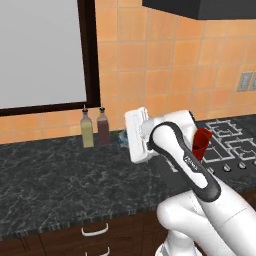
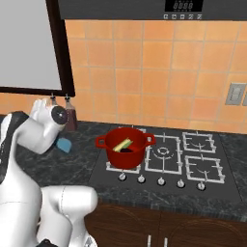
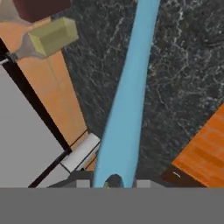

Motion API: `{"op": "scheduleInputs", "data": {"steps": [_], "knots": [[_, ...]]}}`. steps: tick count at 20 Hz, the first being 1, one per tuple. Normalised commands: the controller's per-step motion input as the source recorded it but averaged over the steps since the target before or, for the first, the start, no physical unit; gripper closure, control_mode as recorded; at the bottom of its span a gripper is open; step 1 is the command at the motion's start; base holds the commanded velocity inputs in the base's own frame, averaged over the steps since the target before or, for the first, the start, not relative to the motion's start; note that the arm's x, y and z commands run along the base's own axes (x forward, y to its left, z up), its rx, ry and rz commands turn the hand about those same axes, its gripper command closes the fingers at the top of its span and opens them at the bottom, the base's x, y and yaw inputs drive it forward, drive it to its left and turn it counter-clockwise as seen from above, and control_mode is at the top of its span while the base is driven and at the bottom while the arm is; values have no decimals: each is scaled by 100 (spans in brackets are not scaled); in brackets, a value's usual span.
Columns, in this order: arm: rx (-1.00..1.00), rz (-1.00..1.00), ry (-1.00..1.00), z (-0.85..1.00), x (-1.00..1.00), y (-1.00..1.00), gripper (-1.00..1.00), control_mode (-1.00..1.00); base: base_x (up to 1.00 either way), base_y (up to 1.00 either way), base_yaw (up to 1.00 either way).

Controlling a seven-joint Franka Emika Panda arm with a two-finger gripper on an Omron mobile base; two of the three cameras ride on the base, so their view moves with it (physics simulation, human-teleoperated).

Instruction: Put the eggplant and corn in the pot. Retrieve the spatula and lightly stir the vegetables in the pot.

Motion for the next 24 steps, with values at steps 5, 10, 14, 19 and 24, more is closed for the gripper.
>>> {"op": "scheduleInputs", "data": {"steps": [5, 10, 14, 19, 24], "knots": [[51, -13, 27, 78, 0, -70, 100, -100, 0, 0, 0], [49, -18, 24, 38, 0, -100, 100, -100, 0, 0, 0], [36, -18, 28, 51, 4, -71, 100, -100, 0, 0, 0], [13, -13, 27, 54, 16, -81, 100, -100, 0, 0, 0], [11, -4, 10, 17, 9, -78, 100, -100, 0, 0, 0]]}}
